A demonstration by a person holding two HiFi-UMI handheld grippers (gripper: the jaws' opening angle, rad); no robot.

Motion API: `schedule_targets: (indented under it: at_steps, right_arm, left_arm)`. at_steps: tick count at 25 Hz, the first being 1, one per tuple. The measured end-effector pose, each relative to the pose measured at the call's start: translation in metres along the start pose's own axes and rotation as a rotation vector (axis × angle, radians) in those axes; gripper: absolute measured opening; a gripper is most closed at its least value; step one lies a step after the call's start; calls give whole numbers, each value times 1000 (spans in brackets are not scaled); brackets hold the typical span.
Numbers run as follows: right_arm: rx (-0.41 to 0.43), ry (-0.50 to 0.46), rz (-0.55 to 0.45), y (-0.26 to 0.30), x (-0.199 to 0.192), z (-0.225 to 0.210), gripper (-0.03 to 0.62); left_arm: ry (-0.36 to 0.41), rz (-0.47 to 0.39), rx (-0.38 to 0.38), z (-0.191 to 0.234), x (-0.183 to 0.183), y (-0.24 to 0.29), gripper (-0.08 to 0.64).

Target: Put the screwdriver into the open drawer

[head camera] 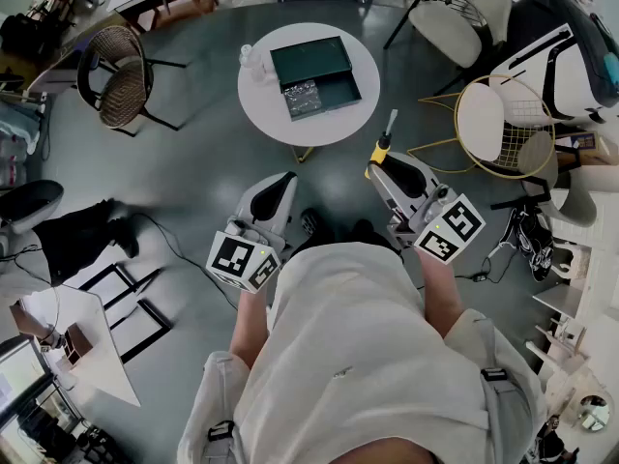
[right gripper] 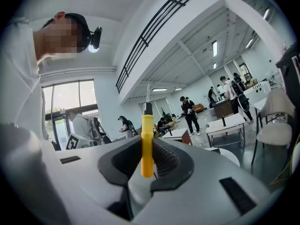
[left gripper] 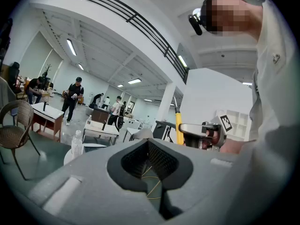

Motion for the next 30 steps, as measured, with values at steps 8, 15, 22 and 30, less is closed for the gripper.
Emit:
schedule_targets:
  at_steps: [8, 15, 22, 30]
  right_arm:
    - [16, -11, 19, 2, -4, 1, 77]
    - [4, 0, 27, 3, -11, 7, 78]
    - [-27, 54, -5, -10, -19, 1, 78]
    - [11, 96, -16, -8, -12, -22, 78]
  left_arm:
    - [13, 13, 11, -3, -2, 1, 11]
    - [10, 21, 0, -6, -7, -2, 11]
    - [-9, 44, -10, -7, -14, 1, 11]
    - [-23, 66, 8, -5, -9, 18, 11]
Point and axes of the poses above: the fingertips, and each gripper's own axes: y forward along the fingers, z to its left, x out of its top, the point moved 10 cm from there along -y, backward along the fingers, and after that the axes turned 13 degrees about z, right-handed, at the moved point
